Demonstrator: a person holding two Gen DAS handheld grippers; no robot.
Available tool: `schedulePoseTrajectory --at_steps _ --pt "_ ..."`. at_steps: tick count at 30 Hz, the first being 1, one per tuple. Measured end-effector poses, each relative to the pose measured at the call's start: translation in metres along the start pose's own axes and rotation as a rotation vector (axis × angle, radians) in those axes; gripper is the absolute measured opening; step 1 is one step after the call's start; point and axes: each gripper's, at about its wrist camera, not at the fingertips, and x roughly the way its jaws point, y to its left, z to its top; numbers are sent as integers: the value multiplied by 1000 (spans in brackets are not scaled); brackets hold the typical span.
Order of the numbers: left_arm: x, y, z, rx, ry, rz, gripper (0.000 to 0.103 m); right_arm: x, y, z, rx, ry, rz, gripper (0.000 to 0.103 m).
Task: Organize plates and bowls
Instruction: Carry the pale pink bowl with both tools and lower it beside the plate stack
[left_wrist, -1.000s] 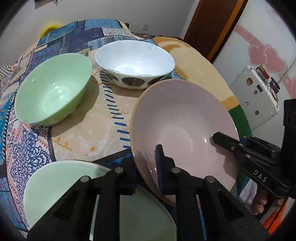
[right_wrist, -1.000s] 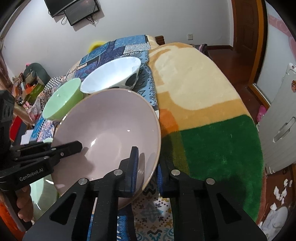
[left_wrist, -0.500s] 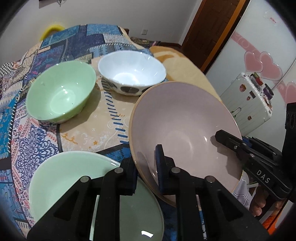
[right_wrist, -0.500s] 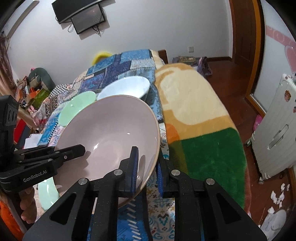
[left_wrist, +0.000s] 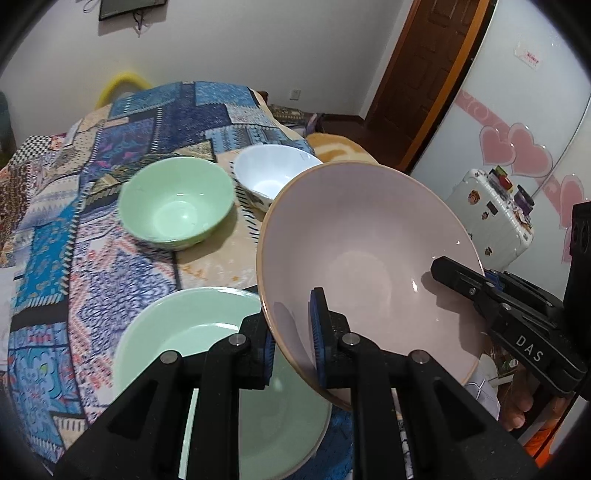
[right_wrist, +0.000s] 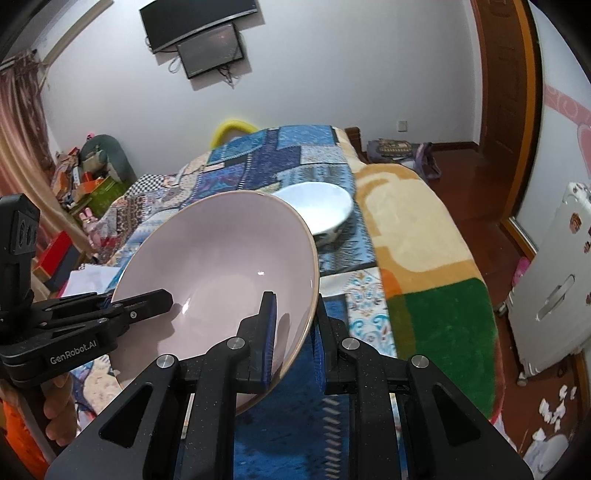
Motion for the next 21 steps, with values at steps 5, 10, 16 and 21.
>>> schedulePoseTrajectory --at_steps 5,10,16,21 --pt "-26 16 -11 -18 -28 18 17 -2 25 -3 -34 -5 19 16" --pt "-52 35 -23 -47 -55 36 17 2 55 -6 -63 -4 50 16" --pt "-80 65 -43 -95 -77 67 17 8 90 -10 -109 6 89 16" --pt "-102 92 -60 -135 -90 102 17 15 119 -14 -149 19 124 16"
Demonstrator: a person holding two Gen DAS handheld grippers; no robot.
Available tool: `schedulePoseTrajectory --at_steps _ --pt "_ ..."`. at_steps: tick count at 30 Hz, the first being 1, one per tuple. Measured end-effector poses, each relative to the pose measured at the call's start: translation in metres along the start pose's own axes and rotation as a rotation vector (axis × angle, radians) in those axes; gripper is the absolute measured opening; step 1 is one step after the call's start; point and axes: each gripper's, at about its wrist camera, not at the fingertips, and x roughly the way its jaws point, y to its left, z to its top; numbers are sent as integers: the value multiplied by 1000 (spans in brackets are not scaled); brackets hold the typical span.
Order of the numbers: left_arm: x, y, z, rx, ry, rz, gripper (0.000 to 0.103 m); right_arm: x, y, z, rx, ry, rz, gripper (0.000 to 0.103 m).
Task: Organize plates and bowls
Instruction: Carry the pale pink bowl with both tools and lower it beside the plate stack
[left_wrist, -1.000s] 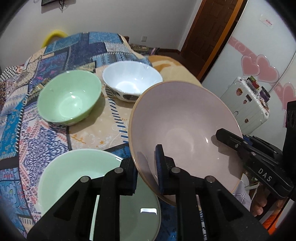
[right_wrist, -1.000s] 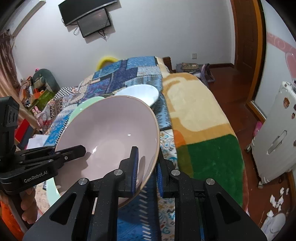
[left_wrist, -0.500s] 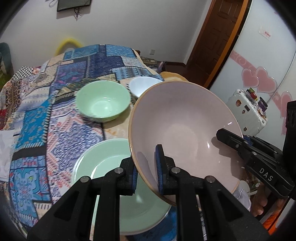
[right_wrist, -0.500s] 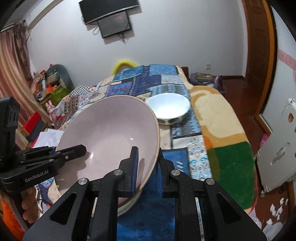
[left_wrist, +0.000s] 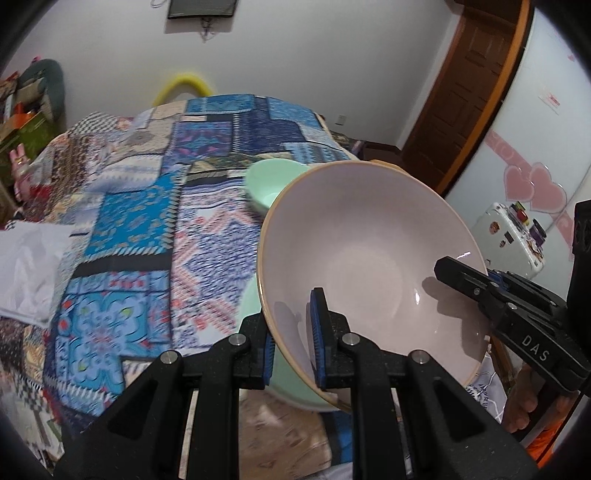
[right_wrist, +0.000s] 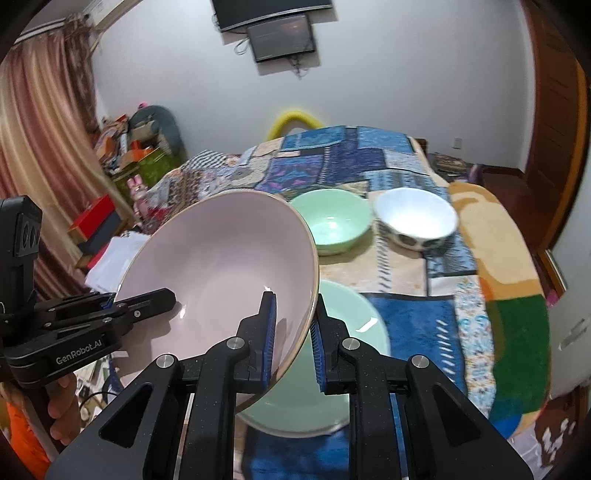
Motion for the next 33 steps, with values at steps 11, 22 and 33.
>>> schedulePoseTrajectory --at_steps 11,22,33 --pt "-30 60 -23 -82 -18 84 17 33 53 -4 -66 54 79 16" --pt "-27 114 -46 -160 20 140 17 70 89 -9 -127 142 107 16" --pt "-2 153 -65 -223 89 163 17 111 106 -22 -148 245 115 16"
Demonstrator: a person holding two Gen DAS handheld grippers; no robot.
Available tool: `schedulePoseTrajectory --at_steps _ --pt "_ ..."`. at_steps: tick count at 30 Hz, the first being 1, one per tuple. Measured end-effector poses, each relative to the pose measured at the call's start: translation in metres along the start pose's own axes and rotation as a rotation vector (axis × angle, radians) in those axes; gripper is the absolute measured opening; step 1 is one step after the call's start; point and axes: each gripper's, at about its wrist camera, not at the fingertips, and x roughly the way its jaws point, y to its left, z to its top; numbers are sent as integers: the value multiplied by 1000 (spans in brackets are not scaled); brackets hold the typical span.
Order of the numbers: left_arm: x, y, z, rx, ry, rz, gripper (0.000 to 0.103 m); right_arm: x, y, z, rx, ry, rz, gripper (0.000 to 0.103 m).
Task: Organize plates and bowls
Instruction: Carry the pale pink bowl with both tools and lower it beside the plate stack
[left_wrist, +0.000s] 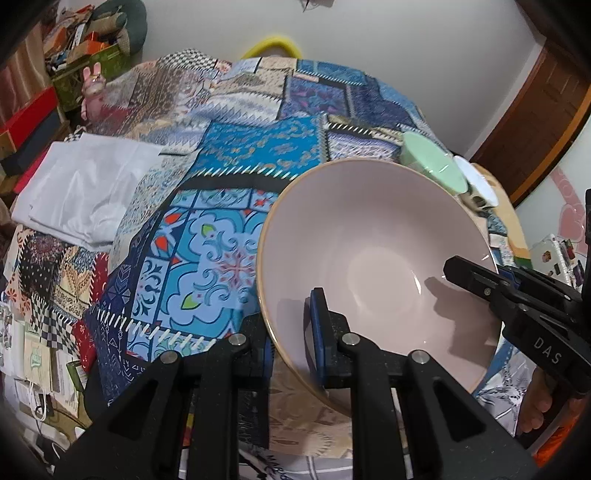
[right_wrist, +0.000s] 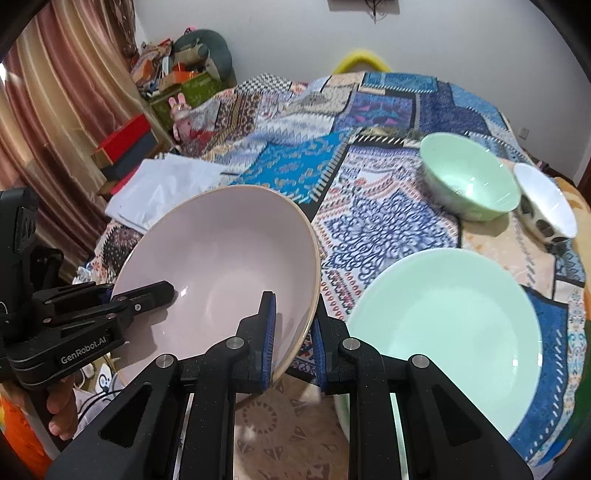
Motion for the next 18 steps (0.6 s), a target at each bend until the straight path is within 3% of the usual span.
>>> schedulePoseTrajectory --at_steps 10,18 --pt "34 24 -3 -38 67 24 17 34 4 -6 -17 80 4 16" --pt "46 28 -10 -30 80 37 17 39 1 -7 -18 99 14 17"
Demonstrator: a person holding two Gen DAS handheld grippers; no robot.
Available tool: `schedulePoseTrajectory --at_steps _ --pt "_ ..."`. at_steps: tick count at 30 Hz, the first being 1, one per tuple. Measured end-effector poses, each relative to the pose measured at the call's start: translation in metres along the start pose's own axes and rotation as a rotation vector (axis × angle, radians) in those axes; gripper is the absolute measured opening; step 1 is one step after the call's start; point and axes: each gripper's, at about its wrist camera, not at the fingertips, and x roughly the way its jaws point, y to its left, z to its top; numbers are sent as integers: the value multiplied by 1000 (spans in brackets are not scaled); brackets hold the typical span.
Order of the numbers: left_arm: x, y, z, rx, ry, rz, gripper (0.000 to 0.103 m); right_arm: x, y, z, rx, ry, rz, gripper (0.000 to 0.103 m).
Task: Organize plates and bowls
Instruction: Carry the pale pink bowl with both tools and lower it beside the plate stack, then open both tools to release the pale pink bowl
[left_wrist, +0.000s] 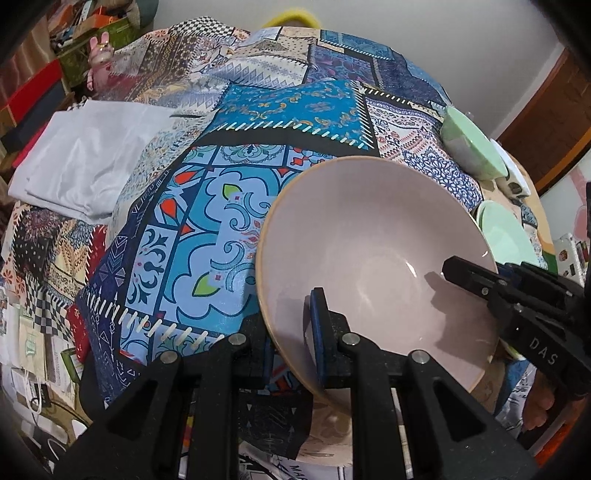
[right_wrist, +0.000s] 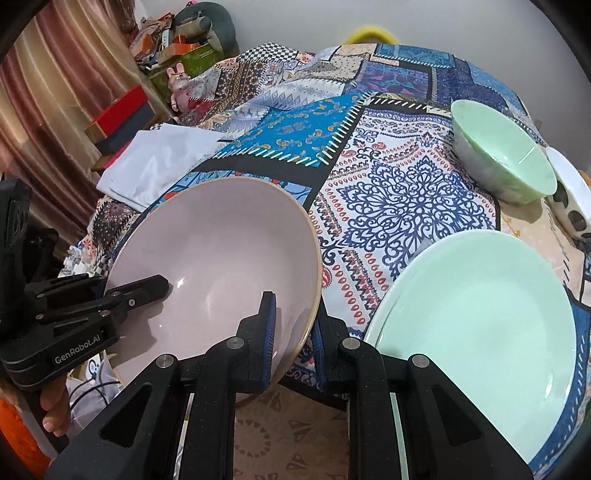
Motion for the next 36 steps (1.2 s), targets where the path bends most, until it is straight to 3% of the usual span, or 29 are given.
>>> schedulePoseTrajectory --at_steps 11,16,19,23,28,30,33,36 --pt "-13 -4 -1 11 -20 34 18 -26 -5 2 -4 -60 -2 22" --pt "-33 -8 2 13 -65 46 33 -53 -10 4 -11 -129 -21 32" --pt "-50 -16 5 19 -111 47 42 -71 -18 4 -4 -183 -47 45" --pt "-71 -33 11 46 -167 41 49 -93 -33 6 22 -237 -61 53" --pt "-92 -59 20 81 -243 27 66 -116 -53 7 37 -304 -109 61" --pt "-99 -70 24 94 -274 20 72 -121 -60 7 39 -325 -135 70" --pt "-105 -87 34 110 -320 3 83 -127 -75 7 51 -346 -173 72" --pt "-104 -101 43 132 -343 7 86 -128 -94 8 83 -343 -178 73"
